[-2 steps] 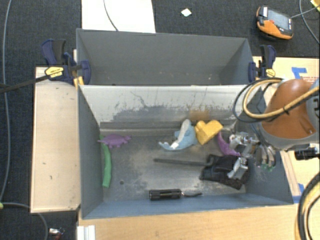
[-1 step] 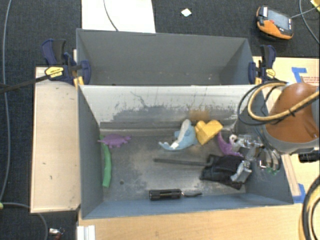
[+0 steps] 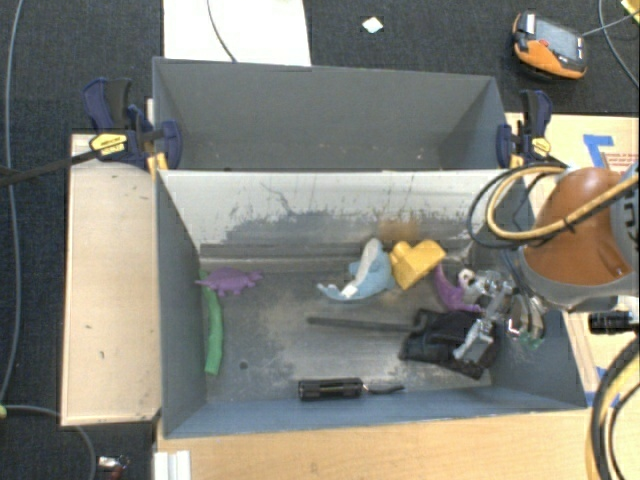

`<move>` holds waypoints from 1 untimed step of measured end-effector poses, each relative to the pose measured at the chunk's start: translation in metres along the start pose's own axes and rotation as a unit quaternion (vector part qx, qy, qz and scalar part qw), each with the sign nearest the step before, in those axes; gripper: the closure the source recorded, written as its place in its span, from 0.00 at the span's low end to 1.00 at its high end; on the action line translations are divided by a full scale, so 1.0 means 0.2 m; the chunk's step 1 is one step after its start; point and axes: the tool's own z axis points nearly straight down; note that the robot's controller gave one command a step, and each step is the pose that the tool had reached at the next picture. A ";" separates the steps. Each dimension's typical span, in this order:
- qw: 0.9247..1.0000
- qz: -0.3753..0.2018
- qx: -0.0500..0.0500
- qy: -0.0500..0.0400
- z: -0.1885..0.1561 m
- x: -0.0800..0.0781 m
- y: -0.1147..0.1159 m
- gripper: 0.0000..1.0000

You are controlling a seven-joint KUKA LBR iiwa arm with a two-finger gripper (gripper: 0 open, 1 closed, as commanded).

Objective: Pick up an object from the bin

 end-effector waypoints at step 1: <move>0.999 -0.047 -0.001 -0.014 0.13 -0.03 -0.02 0.00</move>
Offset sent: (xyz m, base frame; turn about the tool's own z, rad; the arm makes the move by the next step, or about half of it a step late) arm 0.0008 -0.0067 -0.0317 0.0658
